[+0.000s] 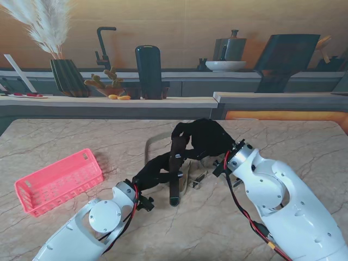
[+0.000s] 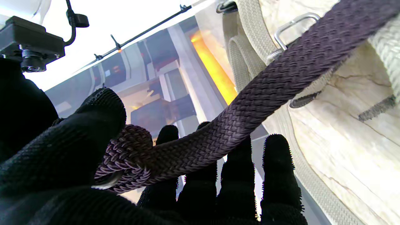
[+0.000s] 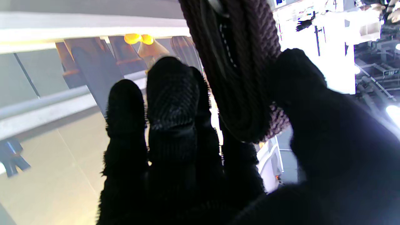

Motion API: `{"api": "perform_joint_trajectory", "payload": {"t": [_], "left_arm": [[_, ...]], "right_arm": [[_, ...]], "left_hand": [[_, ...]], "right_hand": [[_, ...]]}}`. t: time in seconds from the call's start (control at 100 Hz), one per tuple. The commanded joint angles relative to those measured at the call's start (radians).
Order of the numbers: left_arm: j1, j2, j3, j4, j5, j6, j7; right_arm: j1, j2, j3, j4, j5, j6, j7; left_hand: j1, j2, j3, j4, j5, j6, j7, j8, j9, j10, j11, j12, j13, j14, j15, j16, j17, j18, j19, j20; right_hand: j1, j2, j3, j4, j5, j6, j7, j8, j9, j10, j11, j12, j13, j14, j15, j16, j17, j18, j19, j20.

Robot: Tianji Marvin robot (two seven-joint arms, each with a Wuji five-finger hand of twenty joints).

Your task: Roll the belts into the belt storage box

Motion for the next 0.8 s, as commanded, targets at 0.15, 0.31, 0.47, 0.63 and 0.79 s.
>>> {"api": "perform_joint_trajectory", "payload": {"t": [0.15,0.31,0.47,0.63,0.79], "left_arm": [[0.008,0.003,-0.001,-0.006,-0.038,-0.002,-0.026],[0.008,0.005,0.001,-0.013,-0.049,0.018,-0.039],[0.002,-0.002,0.008,-0.011,-0.057,0.069,-0.031],[0.001,0.0,0.011,-0.019,-0.08,0.096,-0.054],[0.007,0.001,0.01,-0.03,-0.122,0.095,-0.075]], "right_arm": [[0.009,-0.007,0.015,-0.045,-0.059,-0.025,-0.052],[0.017,-0.009,0.023,-0.05,-0.102,-0.029,-0.087],[0.023,-0.01,0.03,-0.055,-0.111,-0.024,-0.097],[0.025,-0.012,0.031,-0.053,-0.113,-0.018,-0.106],[0.028,-0.013,0.023,-0.032,-0.138,-0.026,-0.132]], "left_hand": [[-0.001,-0.05,0.04,0.012,0.004,-0.02,-0.038,-0.016,0.044,-0.038,-0.012,-0.018,0.037,-0.05,-0.012,-0.016,0.008,0.0,-0.024,0.0],[0.068,-0.02,0.047,0.016,0.026,-0.013,-0.018,-0.008,0.097,-0.04,0.016,-0.005,0.091,-0.047,0.025,0.001,0.039,0.0,0.003,0.022],[0.181,0.027,0.038,0.031,0.066,-0.007,0.034,0.011,0.157,-0.039,0.054,0.011,0.143,-0.039,0.083,0.022,0.062,-0.004,0.058,0.041],[0.34,0.042,-0.013,0.002,0.134,-0.029,0.123,0.056,0.299,-0.041,0.053,0.138,0.233,-0.022,0.191,0.051,0.102,-0.014,0.147,0.032],[0.458,0.083,-0.103,-0.001,0.218,-0.035,0.23,0.018,0.433,-0.021,0.048,0.187,0.312,0.01,0.289,0.071,0.137,-0.003,0.229,0.029]], "right_hand": [[0.115,0.082,0.144,0.005,0.136,-0.195,0.224,0.022,0.028,-0.011,-0.009,0.01,0.033,-0.024,0.022,-0.006,-0.006,-0.024,0.031,-0.019],[0.111,0.083,0.146,0.005,0.132,-0.204,0.226,0.026,0.026,-0.016,-0.008,0.011,0.033,-0.028,0.02,-0.007,-0.009,-0.029,0.029,-0.02],[0.109,0.085,0.146,0.004,0.131,-0.206,0.228,0.026,0.026,-0.019,-0.007,0.011,0.033,-0.029,0.019,-0.008,-0.01,-0.031,0.028,-0.02],[0.107,0.086,0.145,0.003,0.129,-0.206,0.228,0.026,0.025,-0.018,-0.006,0.011,0.033,-0.03,0.018,-0.008,-0.01,-0.032,0.027,-0.02],[0.104,0.088,0.145,0.003,0.127,-0.209,0.229,0.025,0.024,-0.02,-0.006,0.01,0.033,-0.032,0.017,-0.008,-0.011,-0.034,0.027,-0.02]]}}
